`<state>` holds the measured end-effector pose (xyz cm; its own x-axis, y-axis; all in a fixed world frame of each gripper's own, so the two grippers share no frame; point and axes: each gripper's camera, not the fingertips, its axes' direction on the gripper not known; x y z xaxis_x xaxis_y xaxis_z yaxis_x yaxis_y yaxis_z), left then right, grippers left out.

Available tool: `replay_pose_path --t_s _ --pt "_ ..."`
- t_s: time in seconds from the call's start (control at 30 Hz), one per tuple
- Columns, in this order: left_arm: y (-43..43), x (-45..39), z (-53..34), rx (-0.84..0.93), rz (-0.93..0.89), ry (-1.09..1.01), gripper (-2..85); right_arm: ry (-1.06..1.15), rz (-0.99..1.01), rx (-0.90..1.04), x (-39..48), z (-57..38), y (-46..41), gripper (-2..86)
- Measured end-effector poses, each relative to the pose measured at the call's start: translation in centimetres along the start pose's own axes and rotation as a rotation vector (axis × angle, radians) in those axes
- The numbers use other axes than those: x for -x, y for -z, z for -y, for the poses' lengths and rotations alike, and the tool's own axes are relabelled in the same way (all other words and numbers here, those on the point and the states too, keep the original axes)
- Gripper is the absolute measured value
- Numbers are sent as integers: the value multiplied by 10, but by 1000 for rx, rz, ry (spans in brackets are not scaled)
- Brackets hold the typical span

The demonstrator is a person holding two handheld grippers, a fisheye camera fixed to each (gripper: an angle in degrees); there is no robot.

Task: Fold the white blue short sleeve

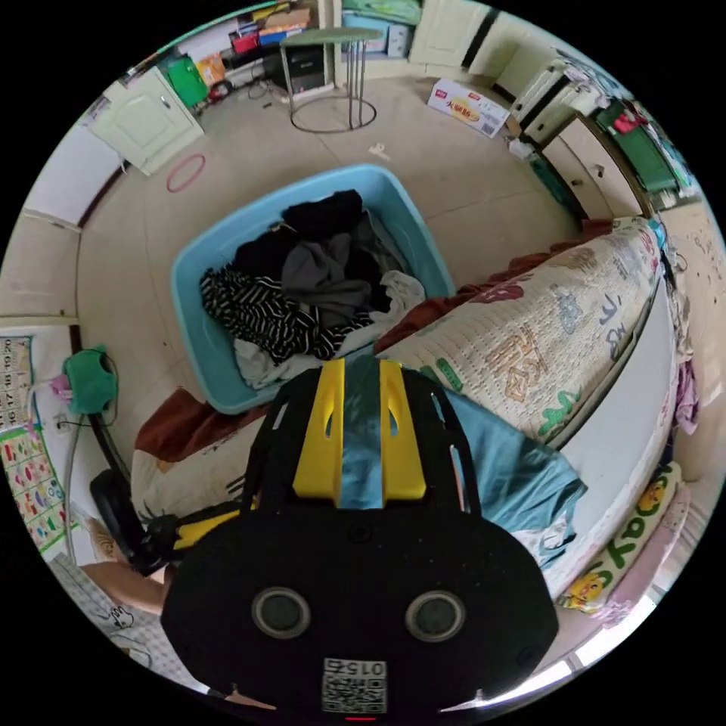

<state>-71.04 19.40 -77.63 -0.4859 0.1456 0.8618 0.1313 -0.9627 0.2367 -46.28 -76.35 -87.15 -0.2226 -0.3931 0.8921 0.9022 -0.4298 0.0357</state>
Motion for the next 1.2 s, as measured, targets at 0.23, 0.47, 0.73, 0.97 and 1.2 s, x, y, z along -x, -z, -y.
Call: replay_pose_path --t_s 0.23,0.47,0.73,0.97,1.2 --pt "7 -3 2 33 -37 45 -6 51 -199 151 42 42 10 116" --pt "7 -4 -16 31 -53 63 -5 78 -271 223 42 20 22 30" --pt "16 -42 -45 -11 20 -196 -6 -129 -20 -146 -46 -116 143 -2" --pt "-38 -114 -124 247 28 -764 -5 -370 70 -339 -147 -346 169 -3" --pt "-106 -122 -224 545 118 -1046 -3 -663 165 -305 -184 -554 35 -1"
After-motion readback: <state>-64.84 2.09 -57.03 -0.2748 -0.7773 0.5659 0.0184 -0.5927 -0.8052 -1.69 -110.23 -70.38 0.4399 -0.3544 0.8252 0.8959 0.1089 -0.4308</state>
